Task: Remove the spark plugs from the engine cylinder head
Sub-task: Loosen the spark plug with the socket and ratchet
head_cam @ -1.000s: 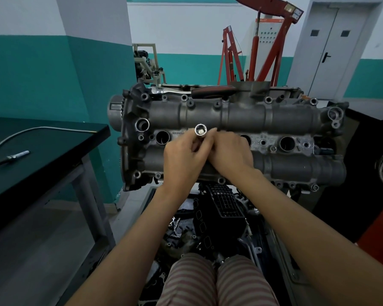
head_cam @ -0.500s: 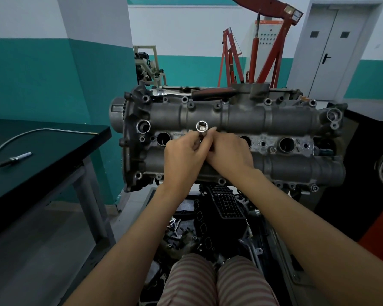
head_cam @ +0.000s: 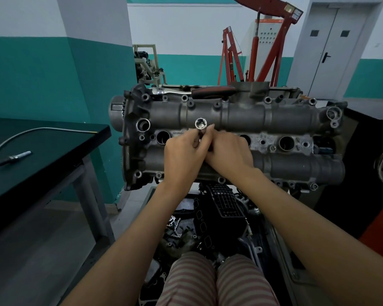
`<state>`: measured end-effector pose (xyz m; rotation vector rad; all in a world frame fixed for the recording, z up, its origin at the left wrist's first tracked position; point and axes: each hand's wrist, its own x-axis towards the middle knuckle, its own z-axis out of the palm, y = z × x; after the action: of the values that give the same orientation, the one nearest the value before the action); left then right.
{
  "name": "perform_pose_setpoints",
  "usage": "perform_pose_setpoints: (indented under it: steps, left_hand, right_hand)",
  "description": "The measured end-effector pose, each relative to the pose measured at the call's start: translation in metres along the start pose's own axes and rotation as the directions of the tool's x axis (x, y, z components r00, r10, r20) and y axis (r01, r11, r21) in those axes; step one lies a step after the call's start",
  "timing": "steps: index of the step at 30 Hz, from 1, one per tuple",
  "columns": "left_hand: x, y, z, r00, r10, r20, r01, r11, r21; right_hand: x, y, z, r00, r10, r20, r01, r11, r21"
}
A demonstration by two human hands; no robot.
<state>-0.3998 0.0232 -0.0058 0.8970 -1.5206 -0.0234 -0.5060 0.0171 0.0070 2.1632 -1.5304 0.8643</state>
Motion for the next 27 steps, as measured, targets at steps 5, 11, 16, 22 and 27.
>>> perform_pose_setpoints:
  steps: [5, 11, 16, 22, 27]
  left_hand:
    - [-0.0036, -0.0002, 0.0003, 1.0, 0.006, -0.004, -0.006, 1.0, 0.004]
    - [-0.0063, -0.0015, -0.0008, 0.999, -0.034, 0.037, 0.034, 0.999, 0.015]
    - [-0.0015, 0.0022, -0.0013, 0.999, 0.03, 0.019, -0.031, 0.999, 0.025]
    - [-0.0045, 0.0025, -0.0012, 0.999, 0.045, 0.012, -0.045, 0.998, 0.036]
    - [-0.0066, 0.001, -0.0022, 0.999, -0.004, 0.053, 0.002, 1.0, 0.028]
  right_hand:
    - [-0.0002, 0.0019, 0.0014, 1.0, -0.004, 0.019, 0.004, 1.0, 0.003]
    - [-0.001, -0.0003, -0.0005, 1.0, 0.012, 0.017, -0.014, 0.993, 0.118]
    - [0.0, 0.0014, 0.0004, 1.0, -0.002, 0.008, 0.002, 1.0, -0.014]
    - [-0.0024, 0.0007, -0.0009, 1.0, -0.023, 0.007, 0.023, 1.0, 0.017]
    - [-0.0002, -0.0001, -0.0006, 1.0, -0.006, 0.026, 0.004, 0.999, 0.051]
